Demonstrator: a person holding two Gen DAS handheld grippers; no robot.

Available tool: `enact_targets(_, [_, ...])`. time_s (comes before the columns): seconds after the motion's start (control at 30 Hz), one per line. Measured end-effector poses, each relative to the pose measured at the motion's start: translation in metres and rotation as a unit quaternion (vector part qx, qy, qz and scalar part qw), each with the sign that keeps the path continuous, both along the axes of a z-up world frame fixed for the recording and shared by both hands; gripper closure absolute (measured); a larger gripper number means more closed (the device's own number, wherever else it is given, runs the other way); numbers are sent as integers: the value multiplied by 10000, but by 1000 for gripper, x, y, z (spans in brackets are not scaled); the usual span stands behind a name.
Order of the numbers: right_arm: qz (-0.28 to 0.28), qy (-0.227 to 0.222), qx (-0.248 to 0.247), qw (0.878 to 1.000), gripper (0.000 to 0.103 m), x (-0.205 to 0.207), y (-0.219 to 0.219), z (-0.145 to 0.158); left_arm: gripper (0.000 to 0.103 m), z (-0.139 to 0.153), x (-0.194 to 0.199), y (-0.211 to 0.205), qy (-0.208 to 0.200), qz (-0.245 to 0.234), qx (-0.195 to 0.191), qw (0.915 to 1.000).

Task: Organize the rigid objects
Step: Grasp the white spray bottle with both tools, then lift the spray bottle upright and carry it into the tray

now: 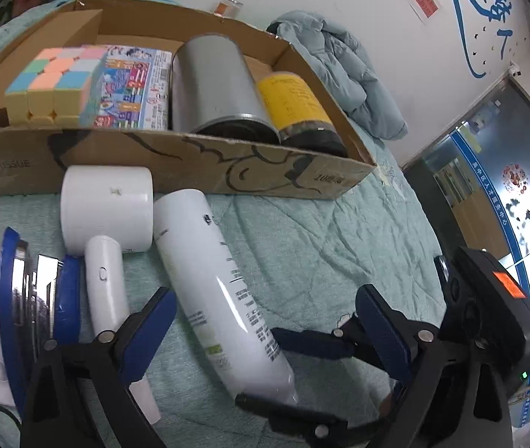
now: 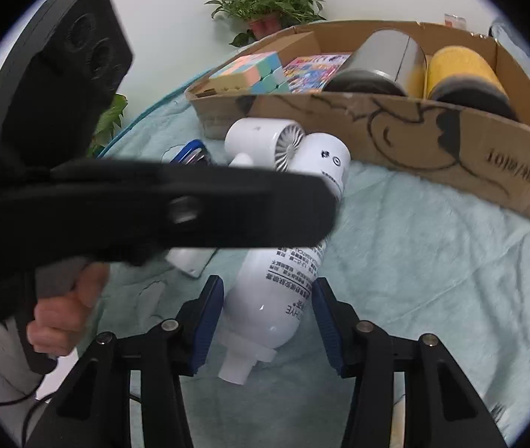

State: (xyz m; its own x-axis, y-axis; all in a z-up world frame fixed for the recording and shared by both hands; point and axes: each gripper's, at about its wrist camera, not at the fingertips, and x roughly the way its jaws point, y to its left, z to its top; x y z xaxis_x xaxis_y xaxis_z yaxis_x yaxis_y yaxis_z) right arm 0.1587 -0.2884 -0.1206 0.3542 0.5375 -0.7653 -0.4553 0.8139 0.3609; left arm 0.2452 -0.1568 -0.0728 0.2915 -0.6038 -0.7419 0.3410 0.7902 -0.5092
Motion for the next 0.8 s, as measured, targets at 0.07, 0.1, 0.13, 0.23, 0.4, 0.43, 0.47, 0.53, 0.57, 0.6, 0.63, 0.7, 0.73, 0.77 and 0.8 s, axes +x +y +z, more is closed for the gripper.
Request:
enact_targets(0.07, [-160,39,7,9999,54,-3,4,0,16,-7,1,-3,116,-34,98,9999])
enact_targets(0.1, [-351,139,43,9993,54,-1,6,-2,21,-9,3,-5,143,-37,172,9997])
enact_targets(0.13, [-499,215,44,9985,54,2,7,-4,24,-11,2,-4,145,-30,191,9997])
enact_targets(0.23, [-826,346,-25,9960,54,8,14,-11,33,-15,5,-2,232,-14,185,9996])
enact_targets(0.4, [-1175,442,-205,9919,56,11,26,-13,51,-23,7,-6,112,-79,721,9973])
enact_targets(0.43, [-1206,450,-242,9914,56,12,29,-13,51,-23,7,-8,81,-75,747,9971])
enact_targets(0.47, [-1232,431,-321,9909,56,12,32,-12,51,-24,6,-9,64,-65,770,9970])
enact_targets(0.53, [-1266,374,-455,9902,56,11,39,-11,51,-25,4,-11,-1,-55,849,9964])
enact_targets(0.57, [-1279,346,-517,9898,56,11,44,-11,51,-25,4,-13,-20,-44,865,9962])
enact_targets(0.6, [-1306,323,-567,9893,56,10,47,-11,51,-25,3,-13,-39,-36,877,9961])
enact_targets(0.63, [-1328,317,-583,9889,56,7,49,-11,51,-25,2,-14,-57,-27,878,9961])
enact_targets(0.7, [-1366,323,-575,9884,56,7,51,-11,52,-24,0,-15,-89,-24,864,9962])
enact_targets(0.73, [-1382,329,-561,9883,56,6,51,-11,52,-24,-1,-16,-100,-21,857,9963])
enact_targets(0.77, [-1398,328,-560,9881,56,5,52,-10,52,-23,-3,-16,-113,-22,856,9963])
enact_targets(0.8, [-1407,321,-565,9879,56,2,49,-9,53,-23,-4,-17,-133,-29,867,9961])
